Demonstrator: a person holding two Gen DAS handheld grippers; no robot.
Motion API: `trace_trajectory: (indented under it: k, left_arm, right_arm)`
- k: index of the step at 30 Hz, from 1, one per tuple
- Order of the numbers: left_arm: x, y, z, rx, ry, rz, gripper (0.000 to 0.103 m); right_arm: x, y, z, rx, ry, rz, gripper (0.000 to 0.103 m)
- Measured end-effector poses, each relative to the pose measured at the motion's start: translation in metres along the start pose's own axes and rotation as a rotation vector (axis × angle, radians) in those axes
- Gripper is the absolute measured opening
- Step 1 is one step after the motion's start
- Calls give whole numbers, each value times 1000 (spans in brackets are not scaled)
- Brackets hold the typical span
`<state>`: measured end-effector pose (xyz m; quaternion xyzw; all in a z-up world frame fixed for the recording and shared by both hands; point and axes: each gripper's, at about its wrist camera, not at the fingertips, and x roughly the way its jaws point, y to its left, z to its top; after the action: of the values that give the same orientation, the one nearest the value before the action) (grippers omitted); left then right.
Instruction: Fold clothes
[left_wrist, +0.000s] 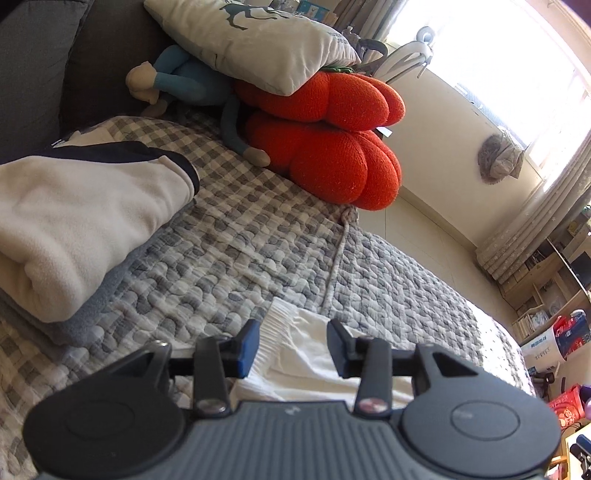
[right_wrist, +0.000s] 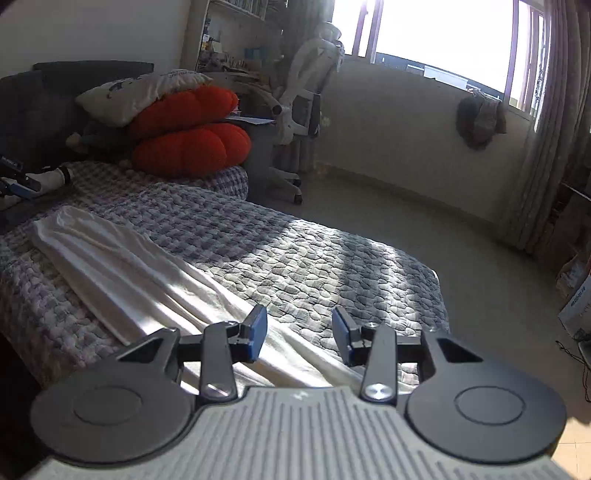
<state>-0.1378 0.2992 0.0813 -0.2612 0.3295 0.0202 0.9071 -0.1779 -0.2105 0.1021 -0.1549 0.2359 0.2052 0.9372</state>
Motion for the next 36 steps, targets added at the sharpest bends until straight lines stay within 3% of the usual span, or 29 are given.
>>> trace_trajectory:
  k: [4,7,10,13,17,24,26,29,36]
  left_arm:
    - [17,-46,-3,-101,47,-83,42]
    - [40,-81,-23,-34,101,-126,44]
    - [69,-86,-52,65,168,-64,43]
    - [89,-72,-58,35,236,-38,38]
    - [81,-80,-49,70,186,-82,44]
    - [91,-85,-58,101,229,-52,44]
    - [88,-83,-55,101,217,-51,44]
    - [85,-78,-52,92,208,-42,45]
    - [80,-74,-50,81,200,-54,45]
  right_arm:
    - [40,87,36,-390,43,223,43]
    - [74,125,38,-535,121,307,31]
    - [90,135,27,-544,158,355,21]
    - [101,137,13,-547,182,331,16]
    - [103,130,15,-499,157,291,16]
    - [125,152,15,-563,190,278,15]
    - [129,153,18,-555,198,271,3]
    - [129,149,21,-531,203,257,0]
    - [100,144,24,-496,121,306,0]
